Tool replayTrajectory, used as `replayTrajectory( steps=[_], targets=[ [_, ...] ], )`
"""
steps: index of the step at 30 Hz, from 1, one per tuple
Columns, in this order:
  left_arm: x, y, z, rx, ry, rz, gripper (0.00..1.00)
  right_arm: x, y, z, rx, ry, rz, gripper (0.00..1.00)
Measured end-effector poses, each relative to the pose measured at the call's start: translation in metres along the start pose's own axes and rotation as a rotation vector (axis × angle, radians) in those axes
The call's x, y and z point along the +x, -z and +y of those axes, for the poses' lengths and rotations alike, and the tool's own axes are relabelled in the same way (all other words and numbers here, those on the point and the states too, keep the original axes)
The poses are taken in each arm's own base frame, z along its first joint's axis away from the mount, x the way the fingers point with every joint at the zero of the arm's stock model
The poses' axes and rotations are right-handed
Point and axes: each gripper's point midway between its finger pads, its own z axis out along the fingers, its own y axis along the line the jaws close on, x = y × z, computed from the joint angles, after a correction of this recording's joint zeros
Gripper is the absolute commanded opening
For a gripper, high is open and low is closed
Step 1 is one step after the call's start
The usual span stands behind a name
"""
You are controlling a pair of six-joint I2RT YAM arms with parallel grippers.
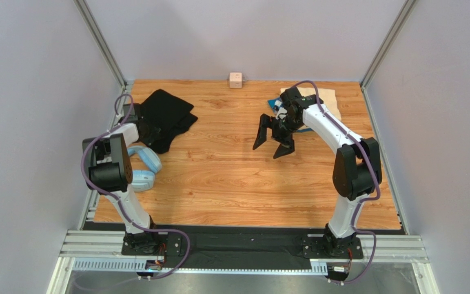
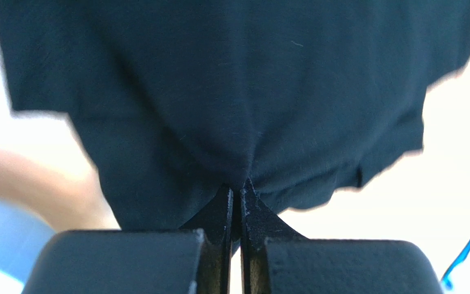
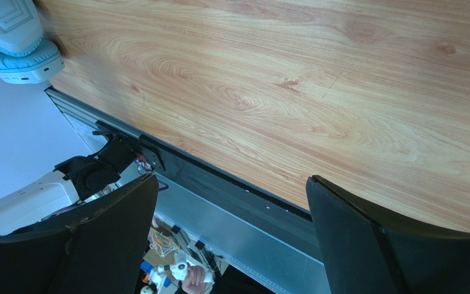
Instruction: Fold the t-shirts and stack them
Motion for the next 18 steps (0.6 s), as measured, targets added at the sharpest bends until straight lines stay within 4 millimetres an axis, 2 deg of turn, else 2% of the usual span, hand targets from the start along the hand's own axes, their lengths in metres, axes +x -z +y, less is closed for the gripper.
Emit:
replayTrajectory(
  steps=[2,5,7,10,13,18],
  targets=[
    [0.023,0.011,-0.007,0.020,-0.052,0.019,0.00,0.000,-0.002,0.000,-0.002,-0.002,0.004,0.97],
    [0.061,0.032,-0.033,0.083,-0.163,0.050,0.00,-0.001,-0.005,-0.002,0.000,-0.008,0.010,0.97],
    [0.086,0.051,-0.057,0.149,-0.247,0.063,0.00,-0.002,-0.008,-0.003,0.001,-0.012,0.013,0.97],
    [0.110,0.083,-0.095,0.265,-0.359,0.073,0.00,-0.005,-0.012,-0.004,0.005,-0.019,0.019,0.98],
    [0.116,0.112,-0.125,0.352,-0.431,0.074,0.00,-0.011,-0.011,-0.001,0.002,-0.015,0.004,0.98],
    [0.093,0.159,-0.170,0.466,-0.513,0.026,0.00,-0.031,-0.002,0.004,-0.013,-0.011,-0.062,0.98]
  ],
)
